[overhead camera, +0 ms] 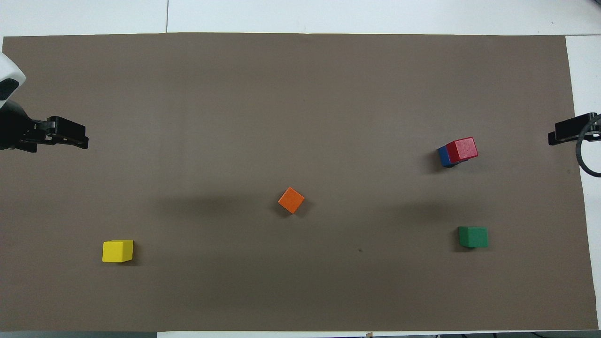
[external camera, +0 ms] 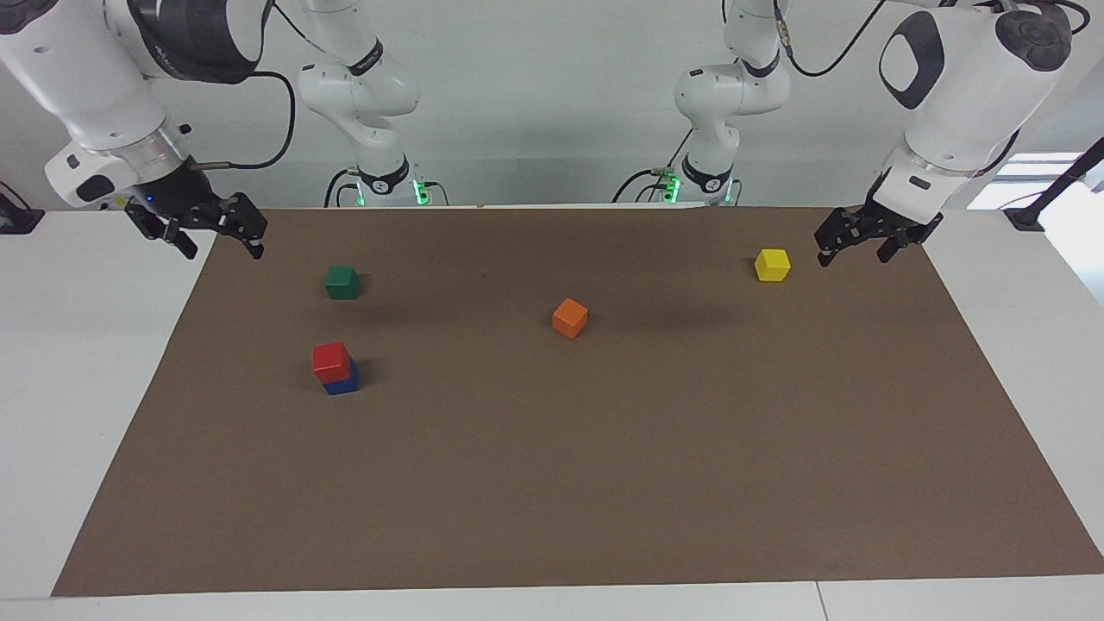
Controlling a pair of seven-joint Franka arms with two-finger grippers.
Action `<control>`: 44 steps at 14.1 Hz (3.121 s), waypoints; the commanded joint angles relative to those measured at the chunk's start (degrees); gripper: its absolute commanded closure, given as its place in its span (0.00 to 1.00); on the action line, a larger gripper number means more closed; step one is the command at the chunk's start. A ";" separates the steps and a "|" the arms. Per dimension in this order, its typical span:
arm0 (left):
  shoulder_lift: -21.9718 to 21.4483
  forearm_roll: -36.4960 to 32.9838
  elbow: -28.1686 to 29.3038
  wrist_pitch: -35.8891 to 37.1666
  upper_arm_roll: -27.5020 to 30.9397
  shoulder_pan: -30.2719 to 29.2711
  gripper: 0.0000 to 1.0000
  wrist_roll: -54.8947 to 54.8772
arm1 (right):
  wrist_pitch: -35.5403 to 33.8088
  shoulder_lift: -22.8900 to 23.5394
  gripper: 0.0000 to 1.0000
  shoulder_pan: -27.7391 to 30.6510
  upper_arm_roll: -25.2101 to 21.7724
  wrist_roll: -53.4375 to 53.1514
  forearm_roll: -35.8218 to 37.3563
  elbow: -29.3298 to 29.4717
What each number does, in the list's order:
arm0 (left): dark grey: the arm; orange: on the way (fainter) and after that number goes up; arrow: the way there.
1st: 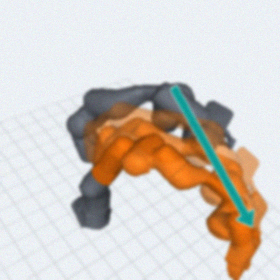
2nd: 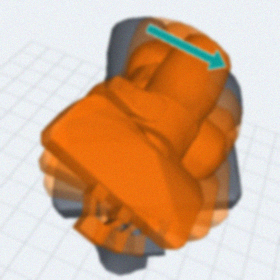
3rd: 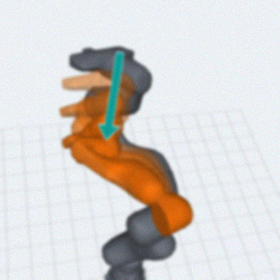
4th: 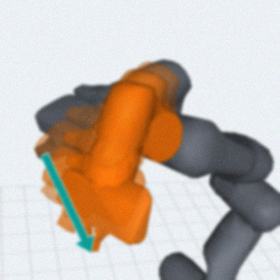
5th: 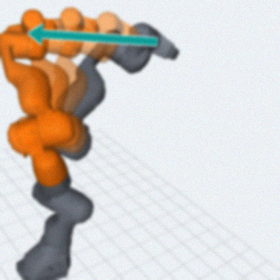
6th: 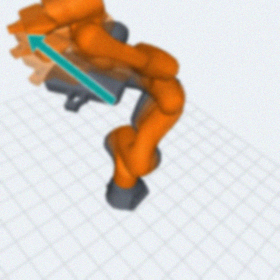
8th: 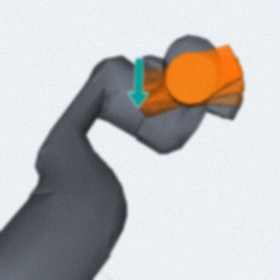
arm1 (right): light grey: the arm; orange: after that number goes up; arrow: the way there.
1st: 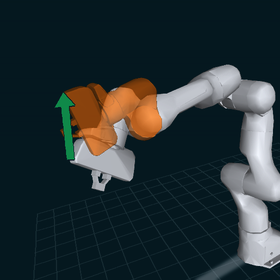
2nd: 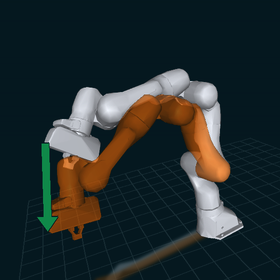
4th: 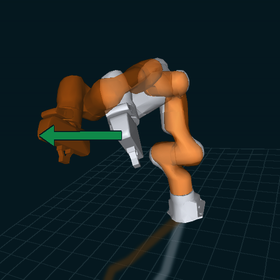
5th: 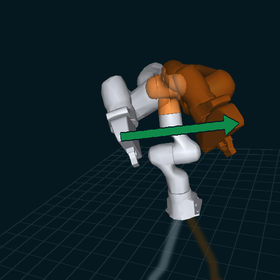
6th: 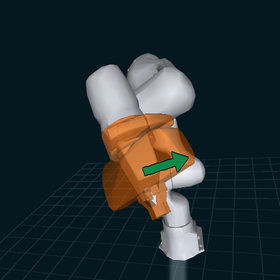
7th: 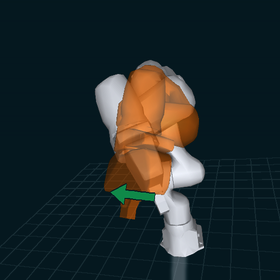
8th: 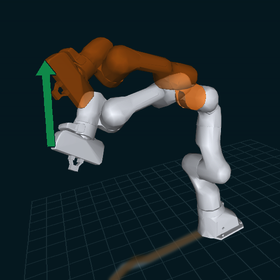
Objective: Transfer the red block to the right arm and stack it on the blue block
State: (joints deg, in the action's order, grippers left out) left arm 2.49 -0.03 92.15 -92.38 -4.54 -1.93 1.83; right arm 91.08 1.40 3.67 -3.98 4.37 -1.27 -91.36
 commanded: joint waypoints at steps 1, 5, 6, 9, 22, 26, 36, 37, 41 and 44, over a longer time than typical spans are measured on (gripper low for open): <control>-0.11 0.20 -0.04 0.45 -0.03 -0.36 0.00 -0.51 | -1.08 -1.40 0.00 1.25 1.25 0.55 0.83 -1.28; -0.11 0.20 -0.04 0.45 -0.03 -0.36 0.00 -0.51 | -1.53 -1.14 0.00 0.90 1.16 0.55 0.83 -1.19; -0.11 0.20 -0.04 0.45 -0.03 -0.36 0.00 -0.51 | -1.52 -1.14 0.00 0.90 1.16 0.46 0.92 -1.19; -0.11 0.20 -0.04 0.45 -0.03 -0.36 0.00 -0.51 | -1.26 -1.14 0.00 0.29 1.16 0.37 1.01 -1.19; -0.11 0.20 -0.04 0.45 -0.03 -0.36 0.00 -0.51 | -1.70 -1.22 0.00 -1.12 1.60 0.55 1.18 -1.28; -0.11 0.20 -0.04 0.45 -0.03 -0.36 0.00 -0.51 | -1.70 -1.22 0.00 -1.21 1.52 0.46 1.10 -1.19; -0.11 0.20 -0.04 0.45 -0.03 -0.36 0.00 -0.51 | -1.26 -1.22 0.00 -1.21 1.52 0.55 1.18 -1.19; -0.11 0.20 -0.04 0.45 -0.03 -0.36 0.00 -0.51 | -1.26 -1.22 0.00 -1.21 1.52 0.72 1.27 -1.19; -0.11 0.20 -0.04 0.45 -0.03 -0.36 0.00 -0.51 | -1.26 -1.14 0.00 -1.21 1.52 1.16 2.59 -1.19; -0.11 0.20 -0.04 0.45 -0.03 -0.36 0.00 -0.51 | -1.35 -1.14 0.00 -1.21 1.60 1.16 2.59 -1.19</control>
State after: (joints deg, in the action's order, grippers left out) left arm 2.49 -0.03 92.15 -92.38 -4.54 -1.93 1.83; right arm 89.80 1.29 2.42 -2.70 4.52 -0.12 -91.46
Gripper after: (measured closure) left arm 0.000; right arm 0.000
